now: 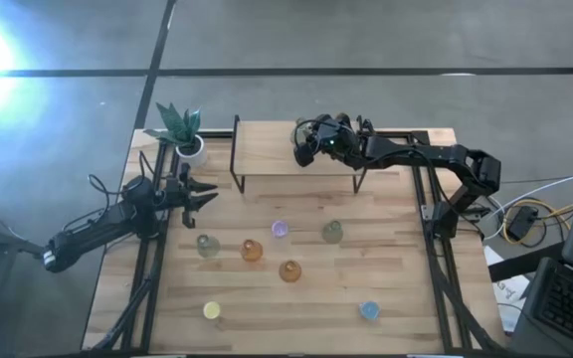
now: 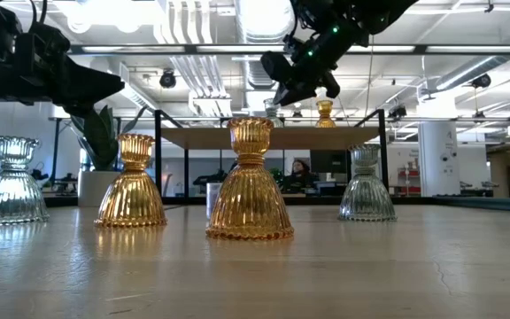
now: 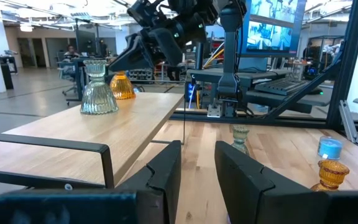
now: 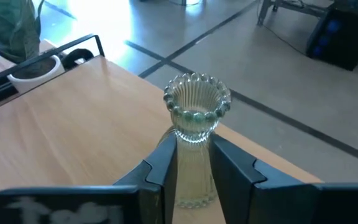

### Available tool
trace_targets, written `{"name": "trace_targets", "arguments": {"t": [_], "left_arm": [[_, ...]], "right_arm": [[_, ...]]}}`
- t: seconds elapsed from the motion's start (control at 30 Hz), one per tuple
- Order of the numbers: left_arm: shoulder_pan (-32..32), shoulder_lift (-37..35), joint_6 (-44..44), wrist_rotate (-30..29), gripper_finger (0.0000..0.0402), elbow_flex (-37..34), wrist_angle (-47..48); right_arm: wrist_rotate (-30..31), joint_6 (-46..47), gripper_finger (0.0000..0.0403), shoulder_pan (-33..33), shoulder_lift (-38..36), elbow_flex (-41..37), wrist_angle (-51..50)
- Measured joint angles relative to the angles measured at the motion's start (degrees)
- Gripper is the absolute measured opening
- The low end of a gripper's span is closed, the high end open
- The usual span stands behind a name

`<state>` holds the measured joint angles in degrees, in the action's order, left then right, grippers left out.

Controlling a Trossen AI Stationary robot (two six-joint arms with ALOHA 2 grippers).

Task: Pick & Place candle stick holders
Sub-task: Put the top green glass candle holder on the shelf

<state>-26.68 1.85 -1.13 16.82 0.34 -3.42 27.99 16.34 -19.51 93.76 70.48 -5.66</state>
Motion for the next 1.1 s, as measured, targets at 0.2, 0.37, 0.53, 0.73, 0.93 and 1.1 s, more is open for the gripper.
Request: {"name": "trace_targets", "arguments": {"t": [0.2, 0.37, 0.53, 0.73, 0.93, 1.1], "left_arm": [[0.0, 0.0, 0.0, 0.0, 0.0104, 0.0, 0.0], [0.0, 0.0, 0.0, 0.0, 0.0104, 0.0, 0.0], [0.0, 0.0, 0.0, 0.0, 0.0104, 0.0, 0.0], [0.0, 0.0, 0.0, 0.0, 0.0104, 0.0, 0.0], [0.0, 0.0, 0.0, 0.0, 0.0104, 0.0, 0.0], [0.0, 0.0, 0.0, 0.0, 0.0104, 0.0, 0.0]], "right_arm": [[0.0, -0.1, 0.0087, -0.4, 0.0, -0.1, 0.5], [0.0, -0.4, 0.0079, -1.3, 0.1, -0.1, 0.8], [-1.3, -0.9, 0.0079, -2.2, 0.1, -0.1, 2.0], [-1.5, -1.3, 0.0085, -2.9, 0.1, -0.2, 2.1], [-1.5, -1.5, 0.0083, -3.5, 0.1, -0.2, 2.2], [-4.9, 0.0, 0.0076, -2.3, -1.9, 1.9, -2.6]]}}
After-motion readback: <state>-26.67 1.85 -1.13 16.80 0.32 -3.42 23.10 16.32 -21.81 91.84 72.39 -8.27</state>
